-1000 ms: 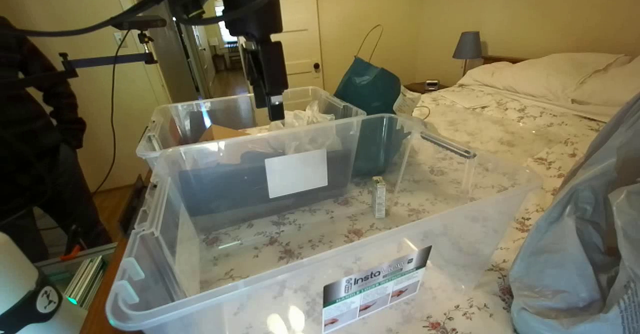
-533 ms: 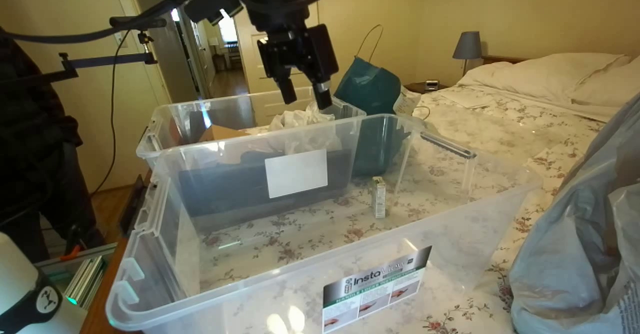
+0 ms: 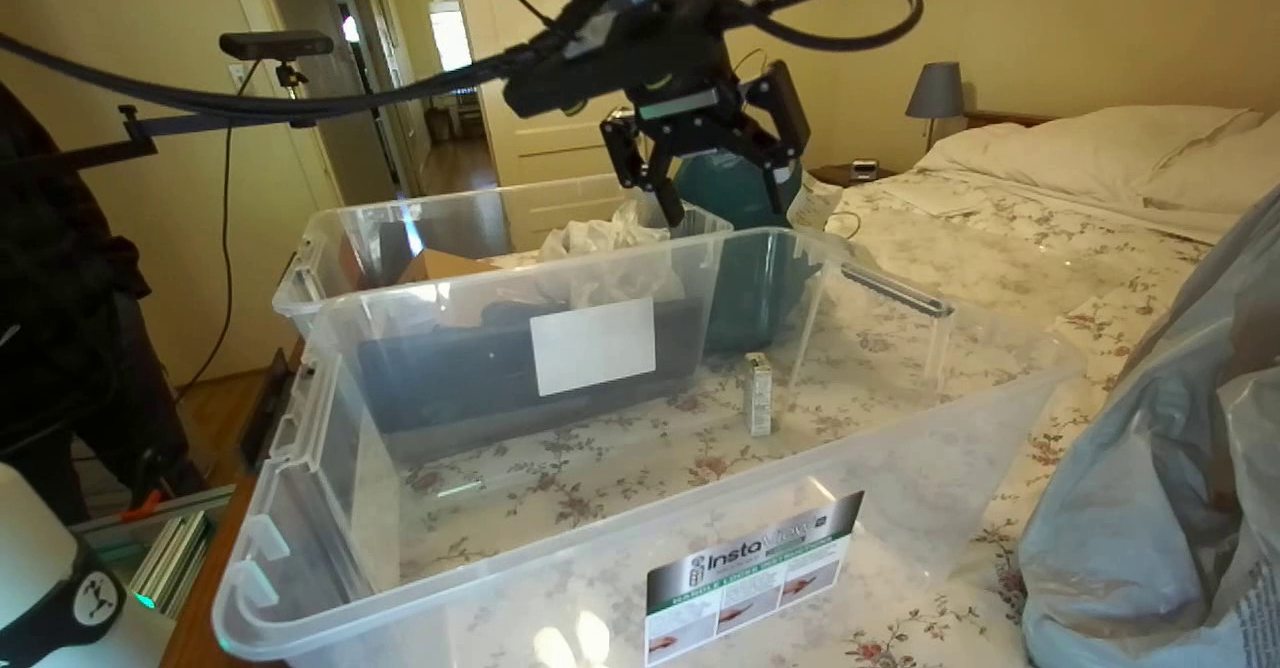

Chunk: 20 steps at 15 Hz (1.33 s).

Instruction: Put the white item into the other container

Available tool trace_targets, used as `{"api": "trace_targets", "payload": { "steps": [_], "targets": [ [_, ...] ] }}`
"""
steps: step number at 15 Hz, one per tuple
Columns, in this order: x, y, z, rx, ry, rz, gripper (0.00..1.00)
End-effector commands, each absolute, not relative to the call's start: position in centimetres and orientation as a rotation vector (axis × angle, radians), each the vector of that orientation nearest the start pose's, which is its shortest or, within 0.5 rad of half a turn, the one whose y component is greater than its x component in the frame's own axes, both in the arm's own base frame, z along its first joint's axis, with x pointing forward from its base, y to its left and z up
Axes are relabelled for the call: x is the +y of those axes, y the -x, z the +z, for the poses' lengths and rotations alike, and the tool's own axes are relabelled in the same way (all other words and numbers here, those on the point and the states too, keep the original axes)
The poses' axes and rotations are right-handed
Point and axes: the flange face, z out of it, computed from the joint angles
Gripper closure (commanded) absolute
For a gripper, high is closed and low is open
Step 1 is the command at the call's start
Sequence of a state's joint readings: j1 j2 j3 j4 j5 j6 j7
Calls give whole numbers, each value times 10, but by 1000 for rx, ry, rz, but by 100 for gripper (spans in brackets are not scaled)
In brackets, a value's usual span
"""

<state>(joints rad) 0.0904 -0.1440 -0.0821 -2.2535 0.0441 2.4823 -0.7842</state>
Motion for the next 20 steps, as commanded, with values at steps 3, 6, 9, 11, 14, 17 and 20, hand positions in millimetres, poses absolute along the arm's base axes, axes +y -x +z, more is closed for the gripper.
{"api": "trace_targets", "payload": {
  "steps": [3,6,9,11,14,17,20],
  "targets": [
    [15,-545,451,-1266,2911,-599,0],
    [20,-543,451,-1446,2822,-635,0],
    [33,-539,433,-1634,2668,-667,0],
    [41,-538,426,-1746,2559,-683,0],
    [48,-543,416,-1882,2374,-687,0],
    [43,-539,406,-1896,2363,-610,0],
    [31,-548,382,-1931,2313,-531,0]
  ]
}}
